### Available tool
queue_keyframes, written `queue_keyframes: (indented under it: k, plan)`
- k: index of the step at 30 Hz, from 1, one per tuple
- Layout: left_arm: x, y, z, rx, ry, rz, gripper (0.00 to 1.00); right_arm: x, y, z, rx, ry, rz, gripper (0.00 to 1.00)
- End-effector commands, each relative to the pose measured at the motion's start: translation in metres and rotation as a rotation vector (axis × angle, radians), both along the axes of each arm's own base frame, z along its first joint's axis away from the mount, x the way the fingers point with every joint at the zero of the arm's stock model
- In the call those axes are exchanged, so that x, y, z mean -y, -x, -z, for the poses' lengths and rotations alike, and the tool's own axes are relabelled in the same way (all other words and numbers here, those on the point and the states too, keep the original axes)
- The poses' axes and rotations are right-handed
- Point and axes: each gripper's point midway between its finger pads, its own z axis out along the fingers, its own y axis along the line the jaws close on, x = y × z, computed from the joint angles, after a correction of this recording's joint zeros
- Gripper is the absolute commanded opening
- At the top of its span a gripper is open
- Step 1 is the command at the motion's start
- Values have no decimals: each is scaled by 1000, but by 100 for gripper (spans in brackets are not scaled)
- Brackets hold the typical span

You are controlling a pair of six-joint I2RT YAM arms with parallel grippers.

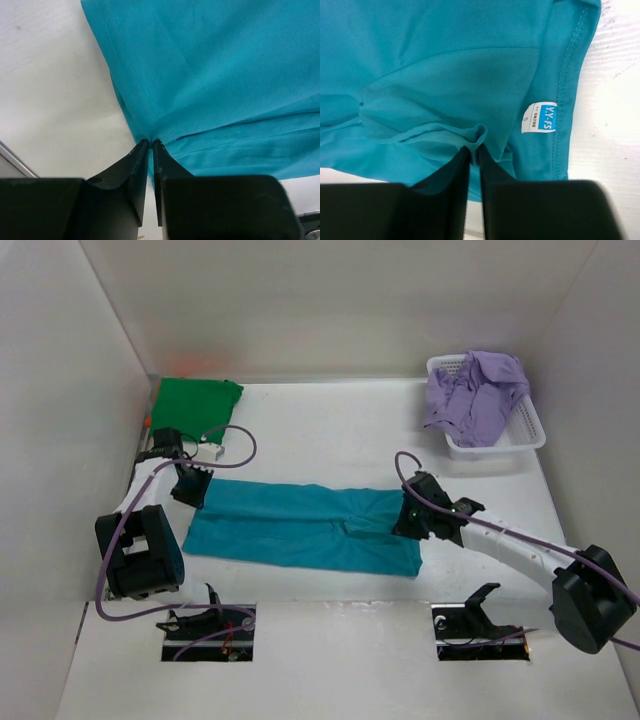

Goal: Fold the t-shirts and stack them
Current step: Fold the other side of the tshirt into a rectangle

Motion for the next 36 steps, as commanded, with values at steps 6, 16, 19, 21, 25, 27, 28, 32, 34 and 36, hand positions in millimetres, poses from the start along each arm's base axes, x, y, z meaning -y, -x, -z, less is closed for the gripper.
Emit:
queue_keyframes:
  k: [6, 16, 19, 21, 25, 27, 28, 32, 34, 36]
  plan:
    - [-5, 10, 5, -32, -45, 17, 27, -24, 19, -21, 66, -83, -154, 26]
    - [-25, -6, -20, 33, -124, -4, 42, -59, 4, -77, 209, -152, -241, 23]
    - [-26, -18, -22, 37, -118, -20, 43, -65, -23, -56, 173, -61, -256, 10]
    - [-25, -22, -20, 28, -109, -38, 43, -58, -38, -36, 138, 26, -234, 4]
    - [-25, -23, -19, 26, -105, -50, 45, -24, -55, -10, 96, 187, -135, 1]
    - [-27, -22, -17, 24, -104, -56, 46, -15, -56, -2, 81, 221, -118, 0]
    - [-27, -21, -15, 17, -103, -57, 46, -14, -54, -1, 77, 224, -120, 0]
    - [-26, -16, -9, -2, -98, -62, 46, -22, -31, 7, 10, 189, -175, 0]
    - [-26, -15, -7, -5, -97, -61, 46, -30, -10, 9, -27, 156, -204, 0]
    - [-26, -14, -5, -9, -96, -63, 46, -34, 10, 11, -59, 126, -220, 0]
